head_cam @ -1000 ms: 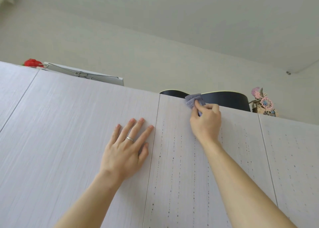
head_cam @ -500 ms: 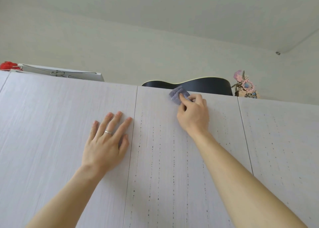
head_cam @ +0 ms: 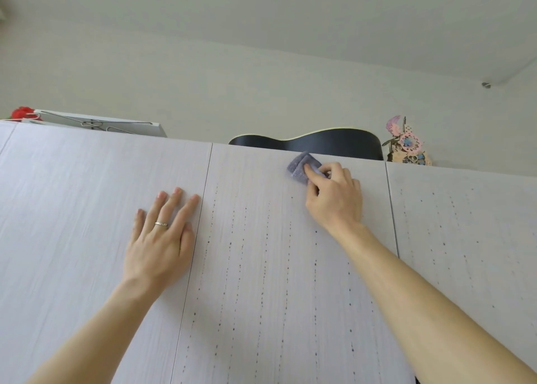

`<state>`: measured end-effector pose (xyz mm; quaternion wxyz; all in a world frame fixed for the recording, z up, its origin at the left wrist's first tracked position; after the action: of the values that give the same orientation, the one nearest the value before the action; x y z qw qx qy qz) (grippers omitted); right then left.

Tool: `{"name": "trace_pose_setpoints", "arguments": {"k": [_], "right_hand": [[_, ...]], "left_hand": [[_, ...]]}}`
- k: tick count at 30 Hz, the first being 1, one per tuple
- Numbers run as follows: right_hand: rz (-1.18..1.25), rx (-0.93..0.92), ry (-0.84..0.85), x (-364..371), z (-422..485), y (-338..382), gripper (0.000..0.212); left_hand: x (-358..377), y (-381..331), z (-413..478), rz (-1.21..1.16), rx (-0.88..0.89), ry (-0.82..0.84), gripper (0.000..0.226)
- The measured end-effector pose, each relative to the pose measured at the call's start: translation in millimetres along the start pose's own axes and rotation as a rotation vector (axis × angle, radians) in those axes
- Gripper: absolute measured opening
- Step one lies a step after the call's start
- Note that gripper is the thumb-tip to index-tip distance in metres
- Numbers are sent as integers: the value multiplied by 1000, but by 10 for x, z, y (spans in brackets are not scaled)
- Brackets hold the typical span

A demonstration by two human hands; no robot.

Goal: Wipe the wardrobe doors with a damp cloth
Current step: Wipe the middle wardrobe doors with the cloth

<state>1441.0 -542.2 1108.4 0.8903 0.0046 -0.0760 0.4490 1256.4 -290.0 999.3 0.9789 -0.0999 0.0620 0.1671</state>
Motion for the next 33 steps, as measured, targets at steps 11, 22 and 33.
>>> {"name": "trace_pose_setpoints", "arguments": {"k": [11,22,33], "right_hand": [[169,293,-16,-149,-382,-857,40],[162,237,52,-143,-190,-940,42],[206,-149,6,-4,-924,44,42]], "left_hand": [[13,-7,-64,-1,-50,-17,60],[63,-125,-126,9,-137,-1,55],[50,-66,-171,15,-116,-24,55]]}}
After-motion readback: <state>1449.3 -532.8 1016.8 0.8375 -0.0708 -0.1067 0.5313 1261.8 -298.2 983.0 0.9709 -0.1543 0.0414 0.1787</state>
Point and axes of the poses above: each hand's wrist, its own z-axis towards the middle knuckle, its own x-axis out of the palm, y = z × x, the point moved 7 cm from there along z, towards the middle knuckle, and after that the axes turned 5 degrees about -z, right-handed, at the moved point
